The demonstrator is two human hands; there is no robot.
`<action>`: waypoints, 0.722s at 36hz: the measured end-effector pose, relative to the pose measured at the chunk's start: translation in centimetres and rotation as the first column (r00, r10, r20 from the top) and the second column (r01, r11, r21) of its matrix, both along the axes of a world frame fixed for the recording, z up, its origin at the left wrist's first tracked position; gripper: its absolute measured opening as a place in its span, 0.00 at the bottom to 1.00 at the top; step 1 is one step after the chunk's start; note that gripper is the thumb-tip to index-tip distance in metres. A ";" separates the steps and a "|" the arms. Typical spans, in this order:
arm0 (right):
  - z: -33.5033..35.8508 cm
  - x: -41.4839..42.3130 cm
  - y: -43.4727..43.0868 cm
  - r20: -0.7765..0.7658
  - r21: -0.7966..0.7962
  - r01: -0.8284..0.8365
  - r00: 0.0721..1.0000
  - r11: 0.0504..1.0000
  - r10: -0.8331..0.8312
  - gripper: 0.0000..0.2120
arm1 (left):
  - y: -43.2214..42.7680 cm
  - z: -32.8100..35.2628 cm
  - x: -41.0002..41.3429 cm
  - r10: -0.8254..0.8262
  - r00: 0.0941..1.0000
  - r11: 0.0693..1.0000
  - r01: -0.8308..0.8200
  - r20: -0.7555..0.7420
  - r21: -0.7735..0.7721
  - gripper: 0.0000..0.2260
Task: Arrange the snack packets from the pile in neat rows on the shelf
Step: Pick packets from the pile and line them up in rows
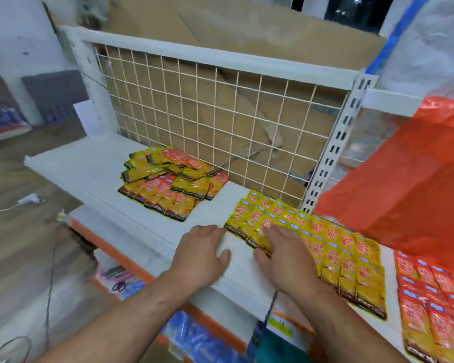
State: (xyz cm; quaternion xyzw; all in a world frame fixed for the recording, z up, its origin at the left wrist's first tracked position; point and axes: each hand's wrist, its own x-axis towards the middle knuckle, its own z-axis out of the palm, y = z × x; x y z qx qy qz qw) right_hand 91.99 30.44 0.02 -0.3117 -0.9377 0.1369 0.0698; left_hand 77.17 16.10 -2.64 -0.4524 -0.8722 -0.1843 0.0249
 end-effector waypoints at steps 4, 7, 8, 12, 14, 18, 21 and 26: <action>0.3 -4.3 -3.0 0.020 0.033 -0.026 0.999 0.999 0.026 0.28 | -3.5 0.4 -3.6 0.008 1.000 0.999 -0.008 -0.008 0.034 0.24; 0.3 -7.9 -5.7 0.008 0.054 -0.030 1.000 0.998 0.029 0.28 | -6.1 1.1 -7.0 -0.010 1.000 0.997 0.009 0.016 0.072 0.25; 0.3 -9.1 -6.7 0.007 0.049 -0.023 1.000 0.999 0.023 0.28 | -7.0 1.3 -8.1 -0.019 1.000 0.997 0.017 0.019 0.072 0.25; 0.1 -13.8 -10.2 0.005 0.008 0.013 1.000 1.000 -0.013 0.27 | -9.9 1.4 -12.6 -0.039 0.999 0.997 0.037 0.026 0.062 0.25; -0.1 -15.9 -11.3 -0.002 -0.027 0.057 0.998 0.998 -0.057 0.26 | -10.9 1.2 -14.5 -0.040 0.998 0.998 0.038 0.044 0.055 0.25; -0.7 -19.2 -12.5 -0.026 -0.149 0.189 0.980 0.971 -0.195 0.20 | -11.6 0.6 -17.3 -0.050 0.992 0.998 0.046 0.114 0.038 0.24; -1.4 -21.1 -12.7 -0.034 -0.220 0.280 0.955 0.934 -0.295 0.17 | -10.9 0.1 -18.7 -0.034 0.979 0.999 0.027 0.199 0.038 0.23; -2.0 -23.3 -11.7 -0.043 -0.318 0.395 0.902 0.862 -0.429 0.18 | -8.5 -0.1 -20.3 0.015 0.971 0.999 -0.021 0.239 0.026 0.17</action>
